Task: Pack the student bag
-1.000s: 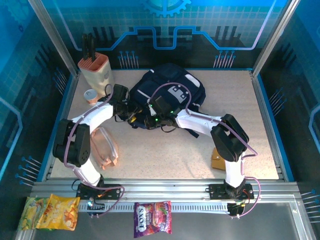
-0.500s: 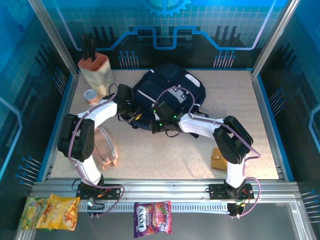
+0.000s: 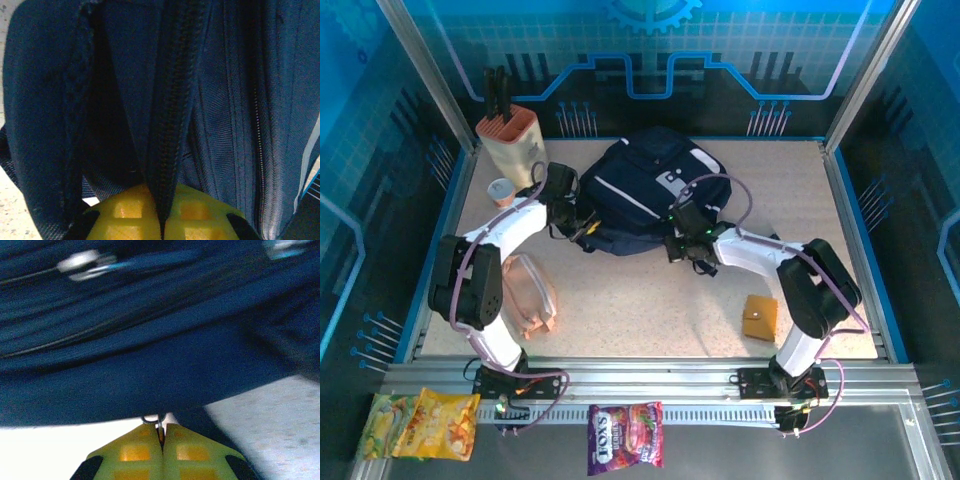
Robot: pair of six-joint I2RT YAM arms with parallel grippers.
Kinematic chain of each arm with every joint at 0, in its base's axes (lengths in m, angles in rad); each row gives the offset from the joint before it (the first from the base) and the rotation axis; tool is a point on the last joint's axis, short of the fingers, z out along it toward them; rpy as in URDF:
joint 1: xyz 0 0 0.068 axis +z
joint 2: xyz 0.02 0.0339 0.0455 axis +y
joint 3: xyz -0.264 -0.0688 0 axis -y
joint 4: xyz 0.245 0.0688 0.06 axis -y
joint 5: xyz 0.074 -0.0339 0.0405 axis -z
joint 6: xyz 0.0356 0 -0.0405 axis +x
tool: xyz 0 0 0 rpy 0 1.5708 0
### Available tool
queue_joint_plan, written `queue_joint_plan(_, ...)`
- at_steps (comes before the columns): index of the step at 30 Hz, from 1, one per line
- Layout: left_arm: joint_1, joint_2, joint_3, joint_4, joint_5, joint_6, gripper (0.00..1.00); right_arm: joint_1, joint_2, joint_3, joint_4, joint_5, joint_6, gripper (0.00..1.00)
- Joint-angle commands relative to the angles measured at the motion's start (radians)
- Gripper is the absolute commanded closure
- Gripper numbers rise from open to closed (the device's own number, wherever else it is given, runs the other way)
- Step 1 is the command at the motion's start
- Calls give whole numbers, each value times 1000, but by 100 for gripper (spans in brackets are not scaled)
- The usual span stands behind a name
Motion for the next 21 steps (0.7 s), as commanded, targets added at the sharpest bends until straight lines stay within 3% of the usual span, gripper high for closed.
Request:
queue_joint_plan(1,35,-65,12,-40,-7,56,100,-80,-6,1,-11,103,-32,94)
queue_joint_plan(5,33,-79,-19,-44,23,63,100,-146,43,51,-26,139,-3,90)
queue_joint_plan(10,-5,-95,-20,-111,9,99,98,-165,24,64,-56,165,39,78)
queue_joint_plan(13,-30,-95,-21,-127,45,108,88,-180,-14,43,-65,135,64,71)
queue_joint_plan(15,-49,-95,-7,-144,53,131,77,-181,-56,11,-46,86,56,63)
queue_joint_plan(17,-66,-99,18,-172,28,185,60,-182,-116,-36,-11,33,50,54)
queue_joint_plan(21,-99,-105,90,-219,-32,329,45,-205,-263,-139,55,-64,60,40)
